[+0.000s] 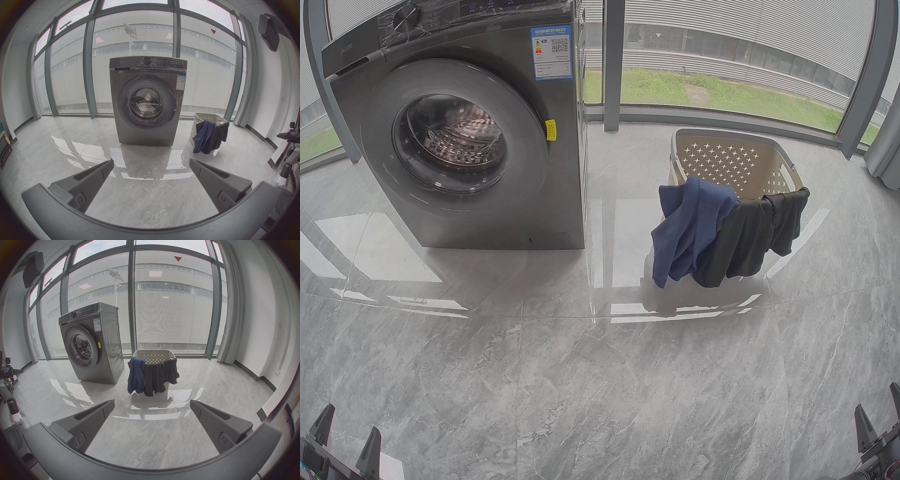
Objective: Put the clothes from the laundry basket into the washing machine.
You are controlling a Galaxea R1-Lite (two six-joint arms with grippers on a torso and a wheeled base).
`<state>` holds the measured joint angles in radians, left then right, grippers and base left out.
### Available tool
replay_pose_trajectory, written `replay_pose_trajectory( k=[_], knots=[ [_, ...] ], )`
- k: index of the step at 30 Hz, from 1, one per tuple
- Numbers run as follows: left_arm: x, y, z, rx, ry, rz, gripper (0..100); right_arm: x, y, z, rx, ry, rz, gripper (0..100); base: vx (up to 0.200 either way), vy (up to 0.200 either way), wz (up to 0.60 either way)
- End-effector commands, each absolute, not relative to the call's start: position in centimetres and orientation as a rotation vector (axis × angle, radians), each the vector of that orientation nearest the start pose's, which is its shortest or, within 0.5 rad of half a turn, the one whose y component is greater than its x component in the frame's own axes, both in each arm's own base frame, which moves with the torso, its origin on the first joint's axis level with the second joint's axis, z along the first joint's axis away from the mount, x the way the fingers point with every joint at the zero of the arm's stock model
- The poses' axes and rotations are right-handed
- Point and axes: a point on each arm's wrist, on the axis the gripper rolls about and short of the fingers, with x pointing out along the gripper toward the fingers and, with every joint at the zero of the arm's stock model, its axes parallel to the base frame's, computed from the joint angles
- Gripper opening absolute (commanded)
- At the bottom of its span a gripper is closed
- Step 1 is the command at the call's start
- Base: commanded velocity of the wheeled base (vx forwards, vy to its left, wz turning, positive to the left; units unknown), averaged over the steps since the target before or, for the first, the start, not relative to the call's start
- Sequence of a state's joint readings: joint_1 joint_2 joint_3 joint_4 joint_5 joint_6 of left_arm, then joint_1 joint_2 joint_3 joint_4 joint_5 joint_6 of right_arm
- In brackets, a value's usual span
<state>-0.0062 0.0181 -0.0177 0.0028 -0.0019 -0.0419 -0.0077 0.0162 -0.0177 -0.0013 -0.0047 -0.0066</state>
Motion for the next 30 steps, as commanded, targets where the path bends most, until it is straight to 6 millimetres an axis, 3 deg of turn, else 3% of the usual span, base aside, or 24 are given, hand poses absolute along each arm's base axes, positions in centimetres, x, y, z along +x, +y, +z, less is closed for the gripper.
replay_pose_trajectory(
  k=[1, 5, 24, 30],
  knots=[
    [-2.25, 0.01, 7.53, -0.046, 0.008, -0.007, 100, -2.28, 0.01, 7.56, -0.006, -0.001, -0.012, 100, 0.000, 0.000, -0.60],
    [-2.26, 0.01, 7.52, -0.043, 0.006, -0.008, 100, -2.28, 0.00, 7.56, -0.005, -0.002, -0.014, 100, 0.000, 0.000, -0.15],
    [-2.26, 0.01, 7.52, -0.048, 0.006, -0.008, 100, -2.28, 0.00, 7.56, -0.005, -0.002, -0.014, 100, 0.200, 0.000, 0.00],
    [-2.25, 0.01, 7.53, -0.049, 0.008, -0.007, 100, -2.27, 0.01, 7.57, -0.005, 0.000, -0.012, 100, 0.000, -0.033, 0.00]
  ],
)
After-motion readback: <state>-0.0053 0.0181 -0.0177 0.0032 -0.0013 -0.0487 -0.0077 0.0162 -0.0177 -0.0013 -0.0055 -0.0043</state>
